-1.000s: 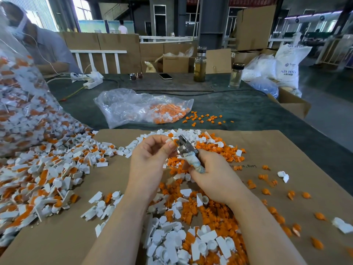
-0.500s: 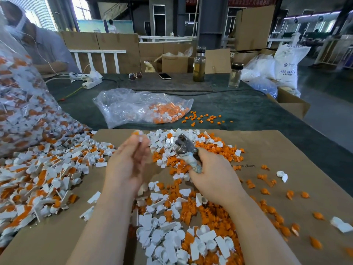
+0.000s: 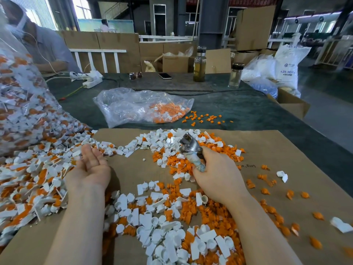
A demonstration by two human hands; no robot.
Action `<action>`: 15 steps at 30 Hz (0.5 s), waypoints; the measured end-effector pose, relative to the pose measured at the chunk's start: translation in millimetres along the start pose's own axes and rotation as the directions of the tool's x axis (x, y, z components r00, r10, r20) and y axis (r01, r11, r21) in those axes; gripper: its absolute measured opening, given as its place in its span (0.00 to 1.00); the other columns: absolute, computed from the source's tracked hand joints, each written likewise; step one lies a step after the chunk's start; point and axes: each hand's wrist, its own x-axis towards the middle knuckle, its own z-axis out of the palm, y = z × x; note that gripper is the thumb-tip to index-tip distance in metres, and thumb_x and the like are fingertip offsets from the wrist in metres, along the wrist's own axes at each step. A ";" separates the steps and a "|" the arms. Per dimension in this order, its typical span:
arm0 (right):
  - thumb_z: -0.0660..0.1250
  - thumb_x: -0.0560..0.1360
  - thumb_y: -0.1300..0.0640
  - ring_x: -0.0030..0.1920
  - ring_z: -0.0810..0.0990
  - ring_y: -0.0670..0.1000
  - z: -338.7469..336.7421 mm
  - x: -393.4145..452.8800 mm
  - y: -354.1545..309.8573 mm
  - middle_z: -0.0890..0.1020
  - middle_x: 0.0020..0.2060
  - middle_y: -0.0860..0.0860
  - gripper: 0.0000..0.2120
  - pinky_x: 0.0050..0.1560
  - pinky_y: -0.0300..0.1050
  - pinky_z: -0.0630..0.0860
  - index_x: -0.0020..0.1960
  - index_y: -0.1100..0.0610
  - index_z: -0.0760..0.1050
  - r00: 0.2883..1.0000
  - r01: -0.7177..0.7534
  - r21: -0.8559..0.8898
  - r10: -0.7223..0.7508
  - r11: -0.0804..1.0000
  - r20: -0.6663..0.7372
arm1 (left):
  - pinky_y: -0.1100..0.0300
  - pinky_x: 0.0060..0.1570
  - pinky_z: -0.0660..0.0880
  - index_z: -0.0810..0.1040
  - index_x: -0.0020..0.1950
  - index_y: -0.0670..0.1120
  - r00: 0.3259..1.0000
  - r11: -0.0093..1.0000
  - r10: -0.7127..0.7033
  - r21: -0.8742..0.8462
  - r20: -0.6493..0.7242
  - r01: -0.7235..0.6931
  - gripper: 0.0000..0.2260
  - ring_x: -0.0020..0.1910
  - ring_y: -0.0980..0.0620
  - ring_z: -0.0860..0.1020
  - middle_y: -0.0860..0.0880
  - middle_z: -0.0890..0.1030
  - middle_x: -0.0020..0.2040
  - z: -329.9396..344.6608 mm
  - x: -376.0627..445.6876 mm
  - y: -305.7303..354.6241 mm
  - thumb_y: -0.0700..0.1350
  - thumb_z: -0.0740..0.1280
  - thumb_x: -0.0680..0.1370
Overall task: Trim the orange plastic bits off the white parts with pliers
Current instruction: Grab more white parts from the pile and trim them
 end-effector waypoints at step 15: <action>0.66 0.73 0.47 0.33 0.69 0.45 3.2 1.1 2.0 0.71 0.35 0.43 0.10 0.28 0.41 0.64 0.43 0.47 0.65 0.994 -0.099 -0.232 0.106 0.968 0.020 | 0.64 0.48 0.74 0.84 0.46 0.58 0.680 -0.529 -0.729 0.563 0.081 -0.634 0.12 0.45 0.61 0.82 0.57 0.84 0.46 -13.3 -40.3 -37.6 0.47 0.80 0.67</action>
